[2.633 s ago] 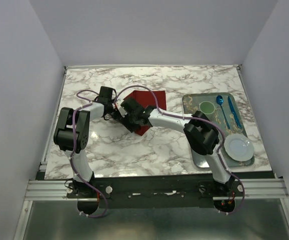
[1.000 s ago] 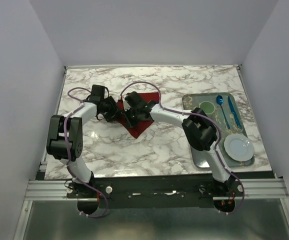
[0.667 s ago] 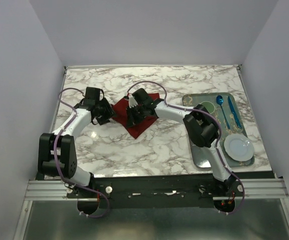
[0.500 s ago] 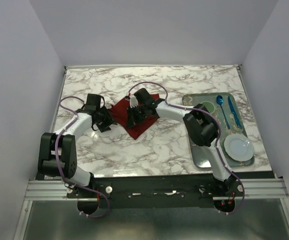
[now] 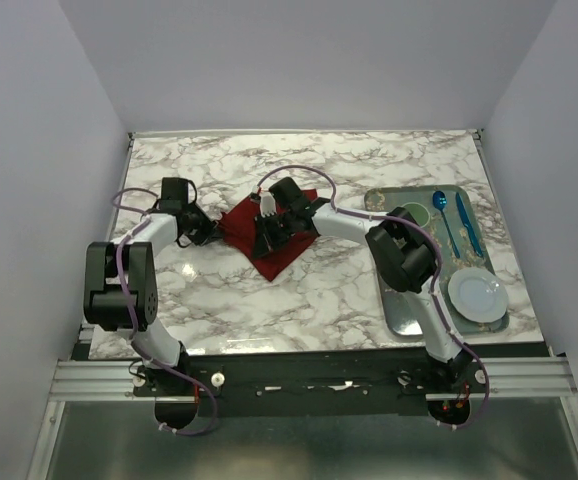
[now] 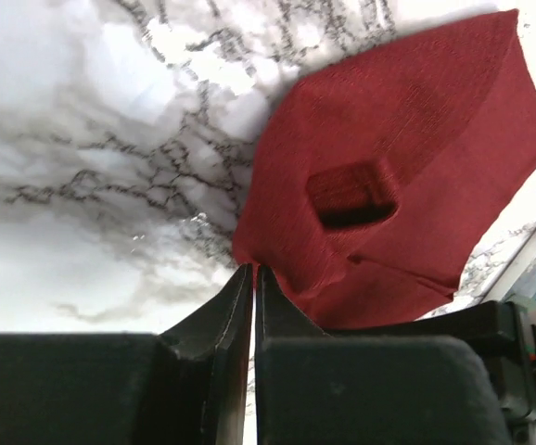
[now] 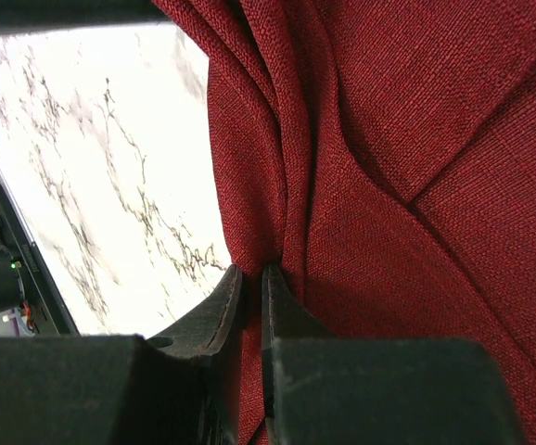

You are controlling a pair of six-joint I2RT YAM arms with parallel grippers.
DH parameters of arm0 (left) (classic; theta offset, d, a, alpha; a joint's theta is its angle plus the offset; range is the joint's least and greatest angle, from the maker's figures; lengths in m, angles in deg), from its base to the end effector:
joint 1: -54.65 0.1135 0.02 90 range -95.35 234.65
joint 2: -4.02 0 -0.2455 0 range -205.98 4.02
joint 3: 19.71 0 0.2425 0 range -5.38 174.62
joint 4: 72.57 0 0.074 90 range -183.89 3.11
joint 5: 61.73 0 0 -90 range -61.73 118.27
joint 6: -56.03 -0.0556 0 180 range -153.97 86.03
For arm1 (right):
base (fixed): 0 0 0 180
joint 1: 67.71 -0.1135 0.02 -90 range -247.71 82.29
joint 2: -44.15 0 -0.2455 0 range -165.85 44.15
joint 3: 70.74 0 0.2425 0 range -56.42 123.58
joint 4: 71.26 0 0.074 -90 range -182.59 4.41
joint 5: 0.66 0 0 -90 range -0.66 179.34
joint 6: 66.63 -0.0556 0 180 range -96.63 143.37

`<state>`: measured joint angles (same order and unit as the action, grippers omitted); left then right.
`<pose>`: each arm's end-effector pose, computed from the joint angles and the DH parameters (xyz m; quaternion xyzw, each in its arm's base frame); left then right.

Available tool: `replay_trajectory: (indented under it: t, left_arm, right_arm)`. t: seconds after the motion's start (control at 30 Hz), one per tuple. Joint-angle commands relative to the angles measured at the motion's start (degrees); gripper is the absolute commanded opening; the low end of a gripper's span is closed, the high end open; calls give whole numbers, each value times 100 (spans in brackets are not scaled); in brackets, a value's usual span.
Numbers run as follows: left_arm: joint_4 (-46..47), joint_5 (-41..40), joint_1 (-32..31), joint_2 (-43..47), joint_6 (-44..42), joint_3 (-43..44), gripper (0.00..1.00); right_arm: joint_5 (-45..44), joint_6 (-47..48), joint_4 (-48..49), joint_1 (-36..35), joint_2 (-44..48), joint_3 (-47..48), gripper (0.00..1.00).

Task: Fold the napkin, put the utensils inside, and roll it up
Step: Roll the napkin with the utensil

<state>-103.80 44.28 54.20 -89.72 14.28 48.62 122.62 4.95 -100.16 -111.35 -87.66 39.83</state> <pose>0.3250 -0.0179 0.1480 -0.3478 0.8834 -0.2387 0.2039 0.3313 0.3581 0.1162 -0.2919 0.8577 0.3990 0.1411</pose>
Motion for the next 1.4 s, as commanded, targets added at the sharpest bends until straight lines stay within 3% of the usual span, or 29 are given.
replay_trajectory:
  t: [0.0,0.23,0.6,0.97,1.37]
  left_arm:
    - [161,332,1,-355,18,401,12]
    - [425,543,1,-733,211,603,10]
    - [319,218,1,-1428,422,1008,8]
    - [30,-63,1,-400,167,1007,13]
    - [267,288,1,-1093,343,1245,13]
  right_arm:
    - [-243,180,-547,-39,-302,-247,7]
    - [-304,224,-644,-31,-346,-168,7]
    - [-409,303,-846,-31,-425,-36,7]
    - [-462,303,-934,-31,-434,17,7]
    - [-462,303,-943,-40,-433,26,7]
